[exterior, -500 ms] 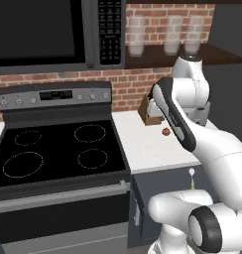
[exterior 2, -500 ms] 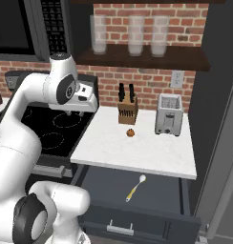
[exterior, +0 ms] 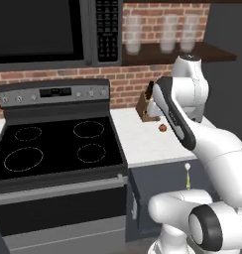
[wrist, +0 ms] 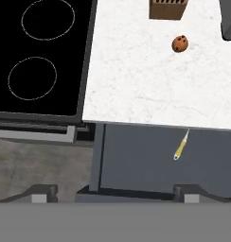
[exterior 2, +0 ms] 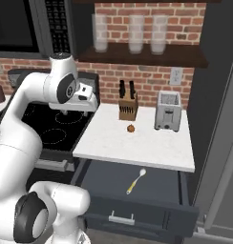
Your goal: Pick the dish brush from the drawer and place it on the counter.
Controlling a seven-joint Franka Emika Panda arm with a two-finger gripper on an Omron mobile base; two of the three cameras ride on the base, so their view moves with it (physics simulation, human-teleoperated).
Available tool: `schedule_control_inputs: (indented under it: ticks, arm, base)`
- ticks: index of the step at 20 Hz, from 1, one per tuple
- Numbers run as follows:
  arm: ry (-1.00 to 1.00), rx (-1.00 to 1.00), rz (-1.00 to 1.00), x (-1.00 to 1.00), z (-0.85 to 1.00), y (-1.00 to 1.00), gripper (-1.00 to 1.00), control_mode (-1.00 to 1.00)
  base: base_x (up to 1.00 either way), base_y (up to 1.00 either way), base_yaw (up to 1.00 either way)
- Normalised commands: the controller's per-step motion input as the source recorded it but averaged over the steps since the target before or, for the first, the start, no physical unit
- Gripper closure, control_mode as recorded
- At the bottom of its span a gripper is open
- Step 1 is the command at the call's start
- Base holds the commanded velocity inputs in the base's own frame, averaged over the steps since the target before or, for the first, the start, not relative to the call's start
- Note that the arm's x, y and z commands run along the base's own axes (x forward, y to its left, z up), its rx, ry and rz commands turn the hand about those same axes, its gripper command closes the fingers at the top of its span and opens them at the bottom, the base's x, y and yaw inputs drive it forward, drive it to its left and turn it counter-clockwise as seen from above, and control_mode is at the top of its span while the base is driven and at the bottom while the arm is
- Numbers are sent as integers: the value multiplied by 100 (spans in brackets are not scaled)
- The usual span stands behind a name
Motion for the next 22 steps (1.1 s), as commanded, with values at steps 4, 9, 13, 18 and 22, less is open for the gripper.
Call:
schedule_control_inputs:
  ticks: [4, 9, 13, 18, 22]
  arm:
    - [0, 0, 0, 0, 0, 0, -100, 100]
    - [0, 0, 0, 0, 0, 0, -100, 100]
    - [0, 0, 0, 0, 0, 0, -100, 100]
    - [0, 0, 0, 0, 0, 0, -100, 100]
    - [0, 0, 0, 0, 0, 0, -100, 100]
  base:
    - [-83, -53, -9]
    - [-39, -61, -2]
    - [-3, -59, 0]
    - [5, -36, 0]
    - [14, -17, 2]
